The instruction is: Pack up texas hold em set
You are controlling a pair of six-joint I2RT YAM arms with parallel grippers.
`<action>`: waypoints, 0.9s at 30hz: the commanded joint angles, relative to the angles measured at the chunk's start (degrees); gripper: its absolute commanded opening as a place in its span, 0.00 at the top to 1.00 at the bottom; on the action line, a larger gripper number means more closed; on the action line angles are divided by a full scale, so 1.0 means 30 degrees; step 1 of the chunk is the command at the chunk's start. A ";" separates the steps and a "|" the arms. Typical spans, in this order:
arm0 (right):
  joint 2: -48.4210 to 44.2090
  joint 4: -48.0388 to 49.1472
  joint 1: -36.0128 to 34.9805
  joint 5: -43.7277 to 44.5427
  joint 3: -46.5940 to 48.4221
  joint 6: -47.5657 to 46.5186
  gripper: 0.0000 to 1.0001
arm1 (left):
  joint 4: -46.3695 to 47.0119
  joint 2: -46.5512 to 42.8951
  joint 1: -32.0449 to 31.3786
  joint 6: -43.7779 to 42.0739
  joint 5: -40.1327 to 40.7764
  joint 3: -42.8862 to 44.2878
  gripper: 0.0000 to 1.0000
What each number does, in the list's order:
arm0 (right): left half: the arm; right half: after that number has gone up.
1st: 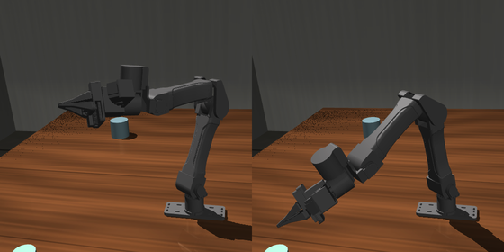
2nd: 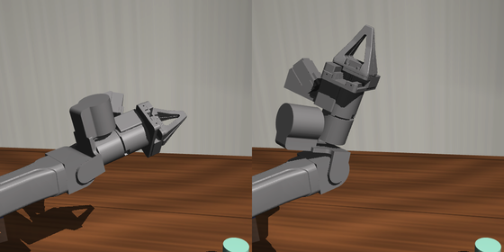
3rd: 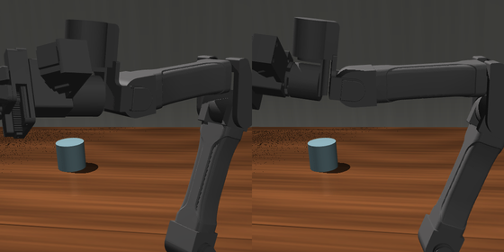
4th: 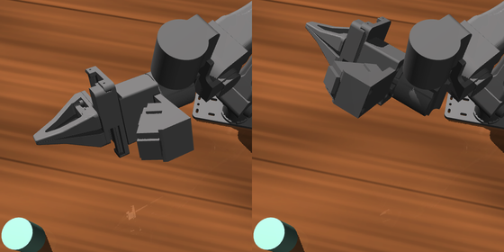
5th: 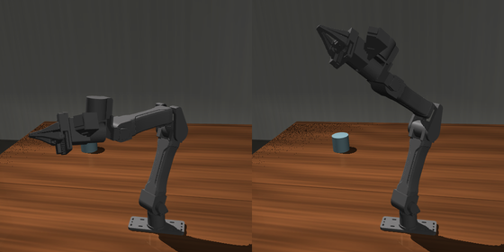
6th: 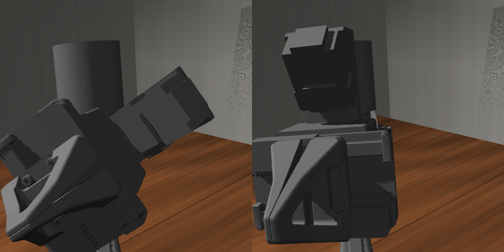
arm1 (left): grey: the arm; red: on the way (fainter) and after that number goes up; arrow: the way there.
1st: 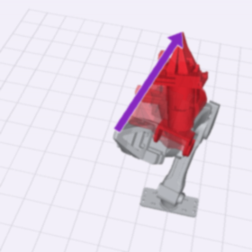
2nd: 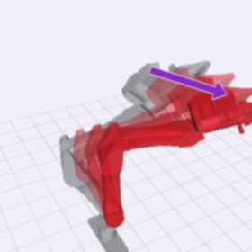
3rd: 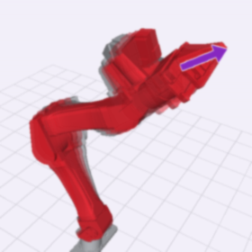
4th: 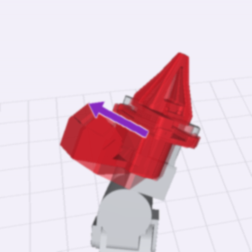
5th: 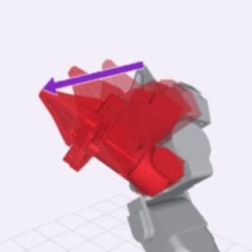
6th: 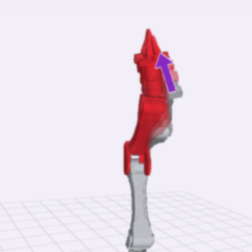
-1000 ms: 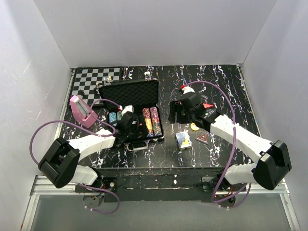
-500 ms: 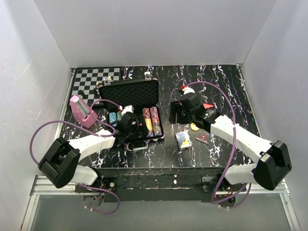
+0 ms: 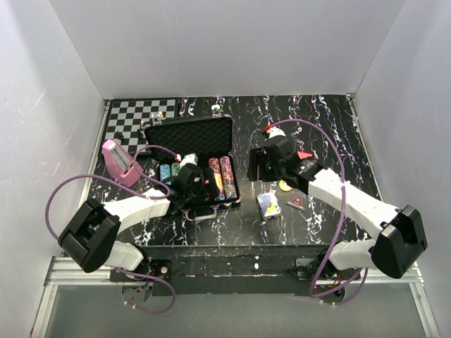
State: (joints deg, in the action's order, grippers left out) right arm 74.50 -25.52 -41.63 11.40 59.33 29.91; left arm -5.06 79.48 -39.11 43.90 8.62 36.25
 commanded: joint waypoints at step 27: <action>-0.3093 -0.2448 0.2329 0.1562 0.0497 -0.1884 0.20 | -0.6278 -0.7595 0.4068 -0.6865 -0.0382 0.5170 0.02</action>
State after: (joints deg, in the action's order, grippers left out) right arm 68.49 -29.95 -37.19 13.98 59.46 26.72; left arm -18.55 60.34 -31.42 28.40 10.57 48.16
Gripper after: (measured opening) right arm 0.806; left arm 0.981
